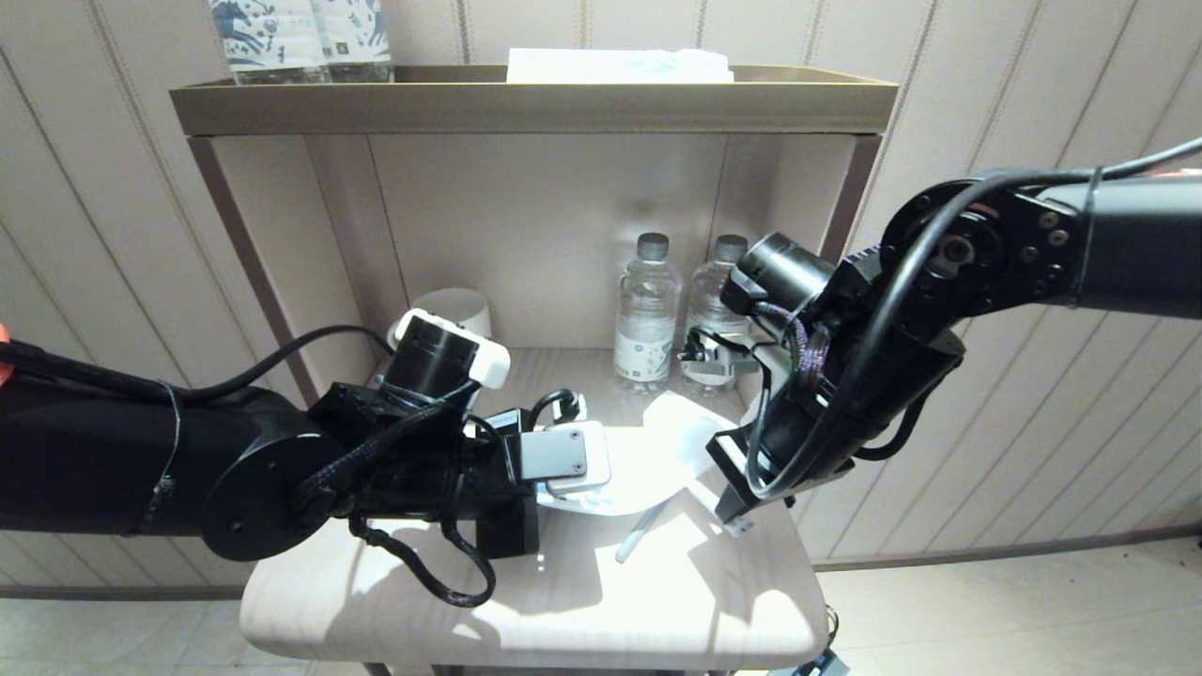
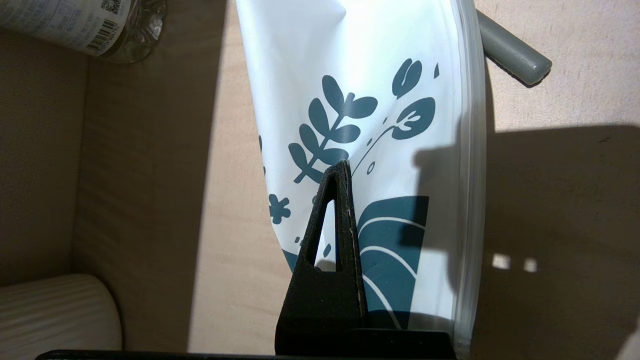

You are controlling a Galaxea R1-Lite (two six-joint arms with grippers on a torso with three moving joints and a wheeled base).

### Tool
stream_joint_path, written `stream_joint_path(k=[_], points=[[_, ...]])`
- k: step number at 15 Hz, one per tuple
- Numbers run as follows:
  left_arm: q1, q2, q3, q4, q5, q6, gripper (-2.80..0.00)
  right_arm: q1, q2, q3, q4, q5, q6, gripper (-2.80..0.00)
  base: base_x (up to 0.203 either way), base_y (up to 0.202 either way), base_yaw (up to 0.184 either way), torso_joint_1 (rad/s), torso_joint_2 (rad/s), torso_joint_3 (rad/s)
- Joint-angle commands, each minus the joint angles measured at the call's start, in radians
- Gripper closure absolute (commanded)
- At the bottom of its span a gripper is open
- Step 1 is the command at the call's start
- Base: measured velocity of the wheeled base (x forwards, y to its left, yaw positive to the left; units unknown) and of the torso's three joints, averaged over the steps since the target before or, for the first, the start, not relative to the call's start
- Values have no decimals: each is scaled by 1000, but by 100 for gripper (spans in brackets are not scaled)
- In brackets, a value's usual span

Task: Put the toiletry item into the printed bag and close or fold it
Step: Place the toothpaste in the storage bag

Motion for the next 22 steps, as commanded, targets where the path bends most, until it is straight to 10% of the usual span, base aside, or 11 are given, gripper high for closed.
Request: stream_joint_path(k=[1, 22], points=[[0, 2, 1, -1, -1, 6, 0, 6, -1, -4, 6, 1, 1, 0, 0, 0, 0, 0, 0, 0], [-18, 18, 12, -21, 1, 5, 0, 66, 77, -120, 13, -10, 21, 0, 0, 0, 0, 0, 0, 0]])
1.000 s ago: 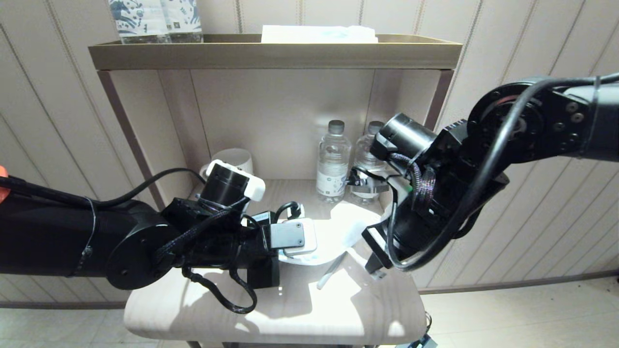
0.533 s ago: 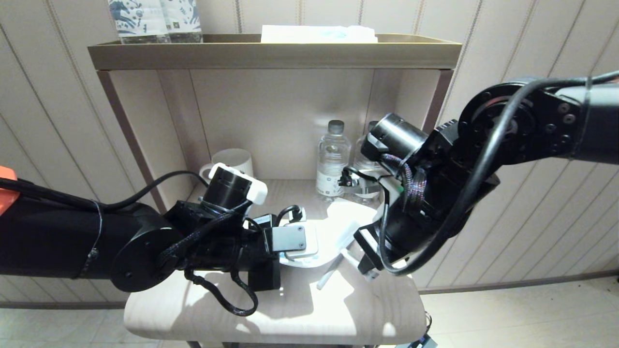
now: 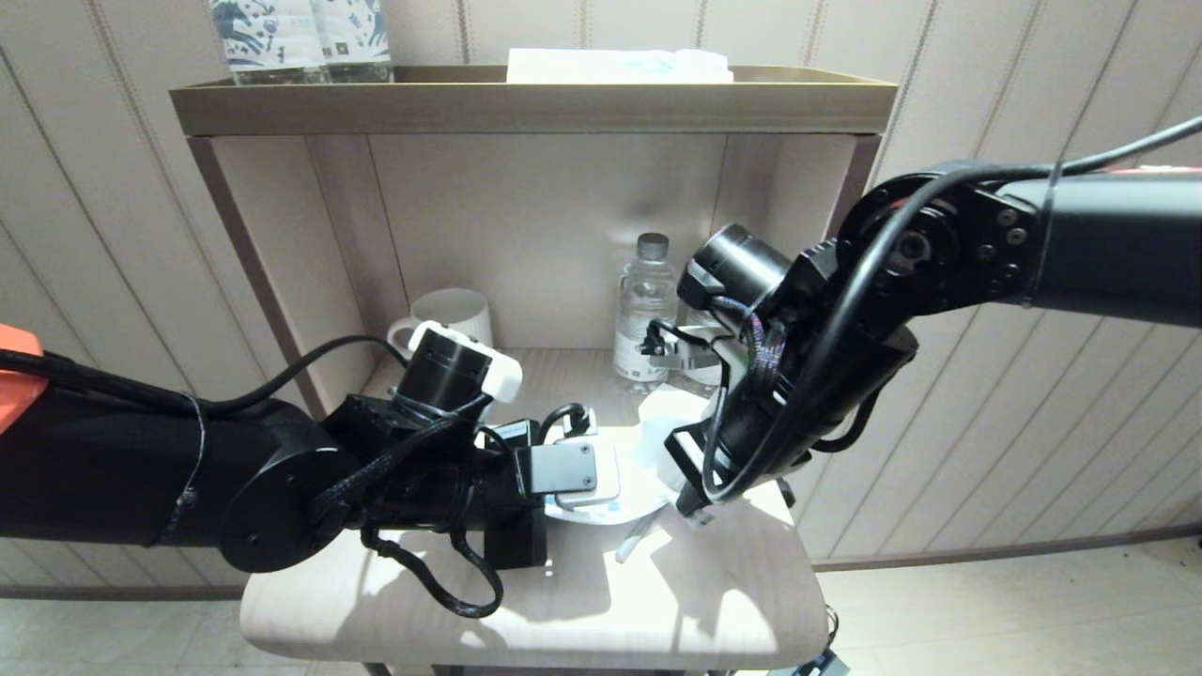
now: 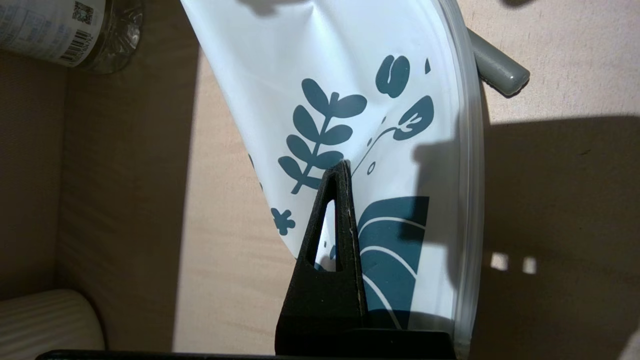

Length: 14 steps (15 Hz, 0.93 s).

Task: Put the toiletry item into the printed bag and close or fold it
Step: Place the toothpaste in the storage bag

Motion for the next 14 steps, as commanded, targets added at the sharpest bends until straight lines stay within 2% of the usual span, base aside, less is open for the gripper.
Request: stream_joint_path(k=[1, 14], points=[[0, -2, 2, -1, 0, 5, 0, -4, 30, -17, 5, 1, 2, 0, 0, 0, 0, 0, 0, 0], [-1, -14, 14, -11, -6, 2, 0, -48, 33, -33, 0, -5, 22, 0, 0, 0, 0, 0, 0, 0]])
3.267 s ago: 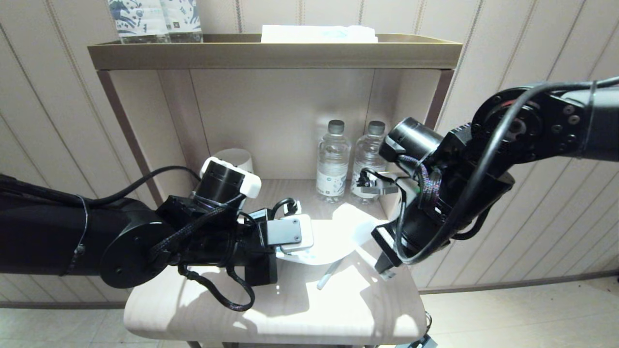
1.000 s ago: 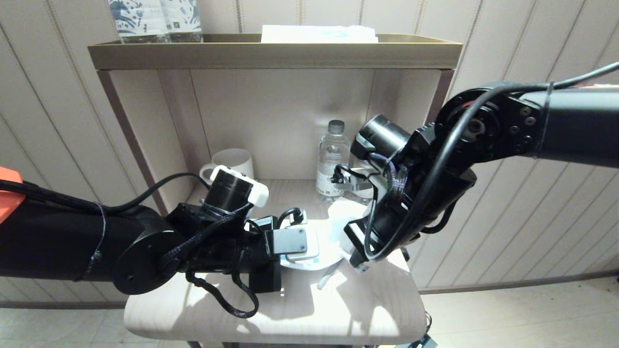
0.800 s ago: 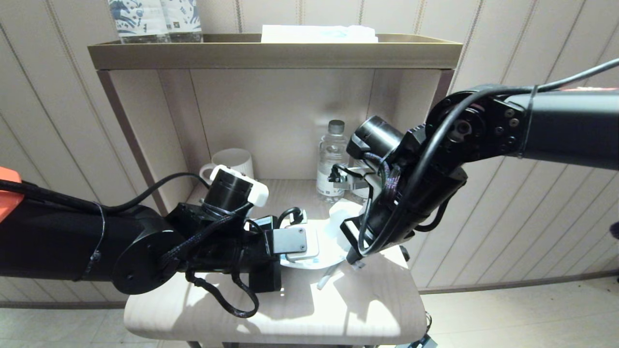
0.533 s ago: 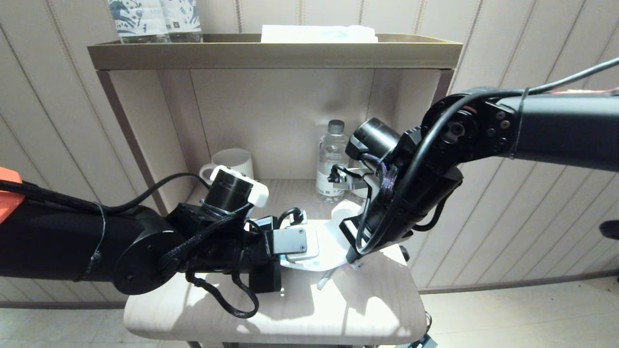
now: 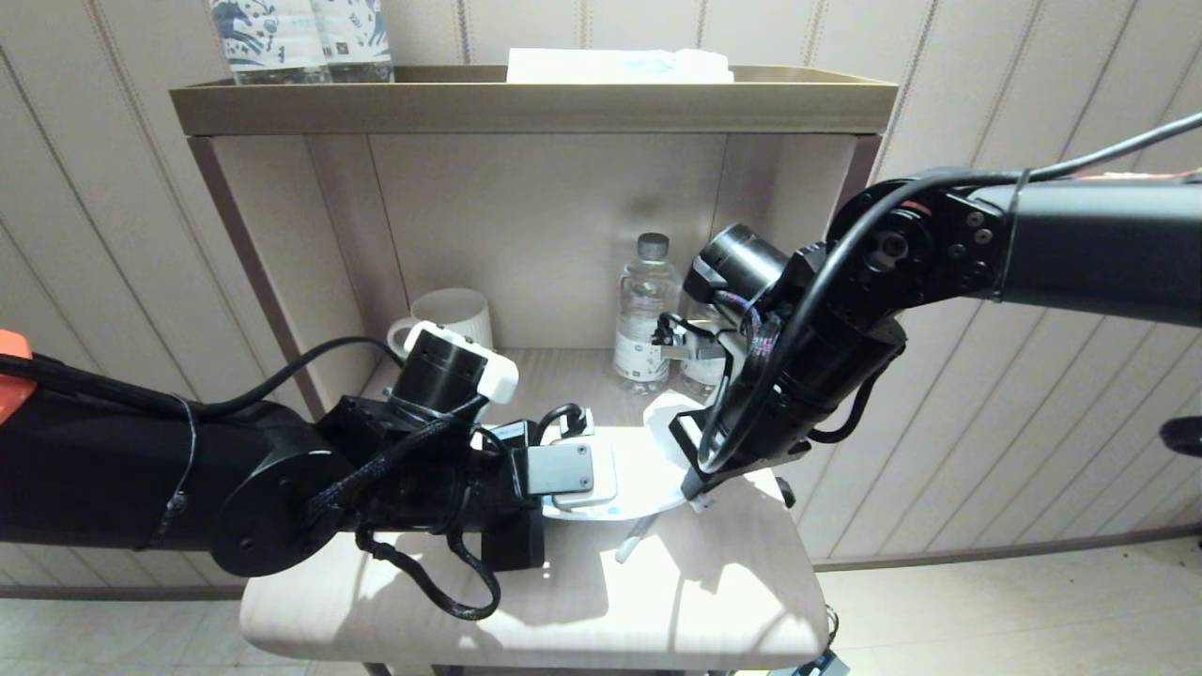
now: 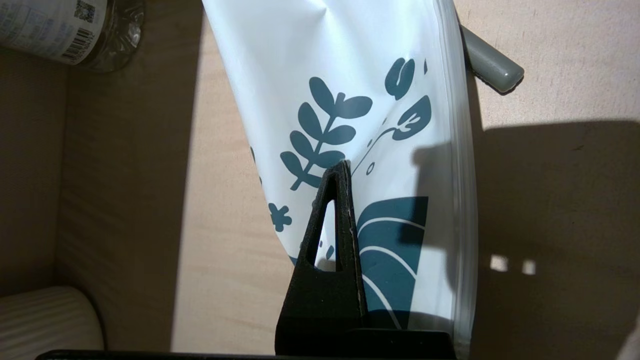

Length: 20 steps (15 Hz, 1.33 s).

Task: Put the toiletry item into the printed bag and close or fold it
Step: Place the toothpaste in the storage bag

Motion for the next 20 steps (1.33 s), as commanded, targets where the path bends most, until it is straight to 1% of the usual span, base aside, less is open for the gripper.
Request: stream_joint_path(k=[1, 3, 7, 10, 13, 16, 17, 18, 20], points=[[0, -7, 0, -2, -1, 2, 0, 0, 3, -12, 5, -9, 2, 0, 0, 0, 0, 0, 0, 0], [-1, -20, 5, -2, -7, -1, 0, 0, 4, -26, 5, -24, 21, 0, 0, 0, 0, 0, 0, 0], [-3, -48, 12, -1, -47, -11, 0, 8, -2, -34, 1, -22, 71, 0, 0, 0, 0, 0, 0, 0], [-18, -70, 24, -2, -49, -53, 0, 11, -5, -34, -21, -24, 120, 0, 0, 0, 0, 0, 0, 0], [-32, -86, 41, -2, -49, -56, 0, 11, -5, -36, -37, -24, 177, 0, 0, 0, 0, 0, 0, 0], [-34, -99, 44, -2, -49, -59, 0, 18, -9, -36, -46, -30, 190, 0, 0, 0, 0, 0, 0, 0], [-34, -101, 46, -2, -49, -58, 0, 25, -14, -36, -46, -46, 188, -280, 0, 0, 0, 0, 0, 0], [-34, -99, 50, -2, -49, -58, 0, 29, -17, -34, -46, -49, 185, 0, 0, 0, 0, 0, 0, 0], [-32, -93, 48, -4, -47, -58, 0, 34, -29, -33, -45, -50, 180, 0, 0, 0, 0, 0, 0, 0]])
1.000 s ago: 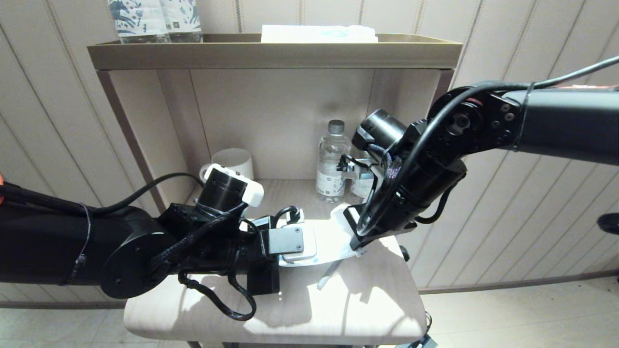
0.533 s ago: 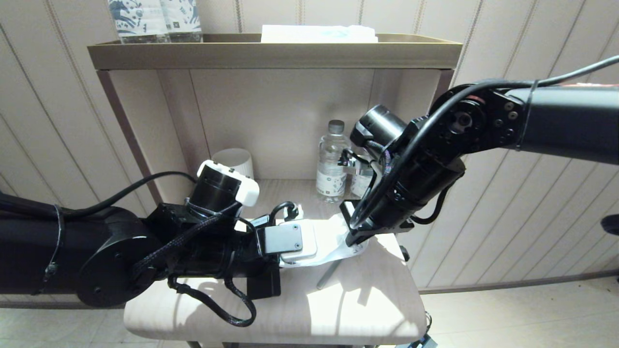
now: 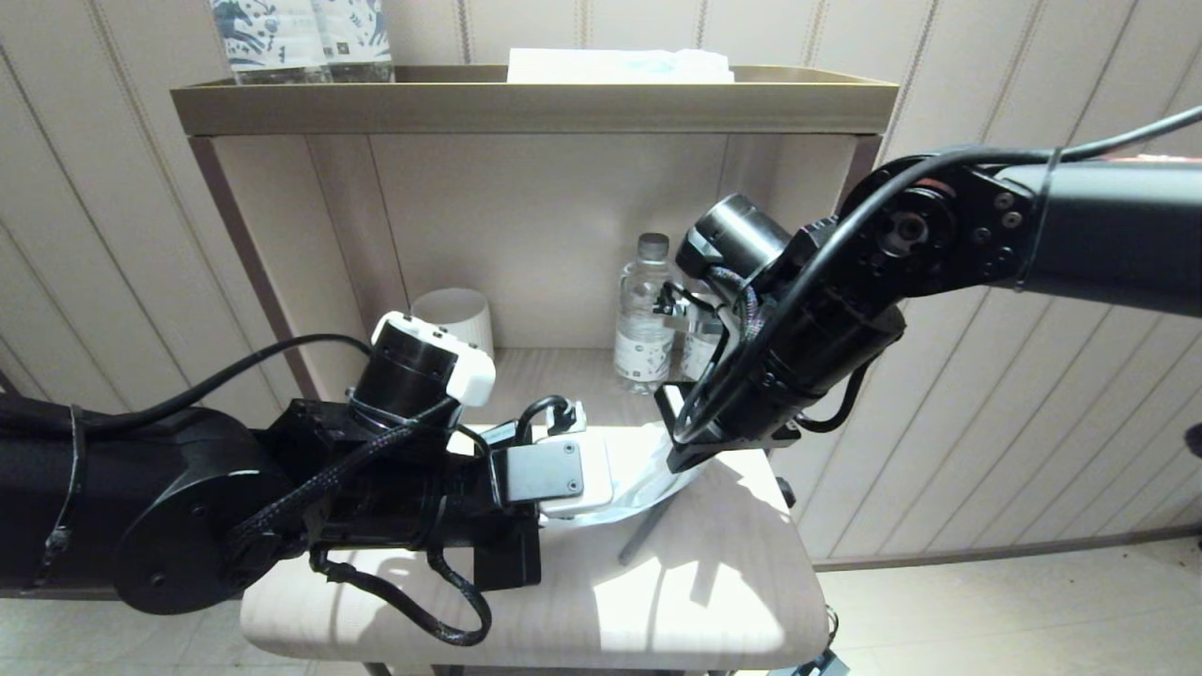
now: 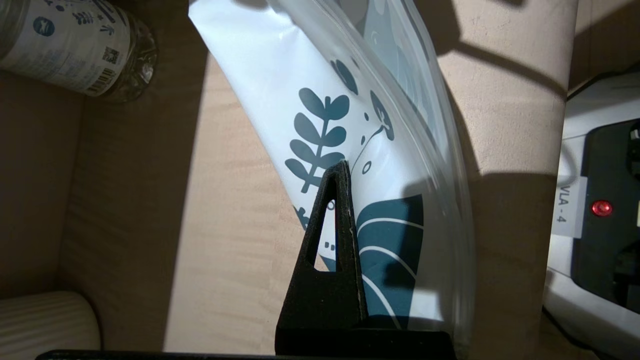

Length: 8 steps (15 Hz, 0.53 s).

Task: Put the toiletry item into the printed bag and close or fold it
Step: Place the toothpaste in the storage bag

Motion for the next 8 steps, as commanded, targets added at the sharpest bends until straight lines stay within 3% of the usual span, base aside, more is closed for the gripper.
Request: stream_joint_path(k=[1, 8], points=[[1, 7, -5, -1, -1, 4, 0, 4, -18, 3, 6, 1, 1, 0, 0, 0, 0, 0, 0, 0], [44, 52, -53, -23, -1, -80, 0, 37, -179, 37, 11, -2, -2, 0, 0, 0, 0, 0, 0, 0]])
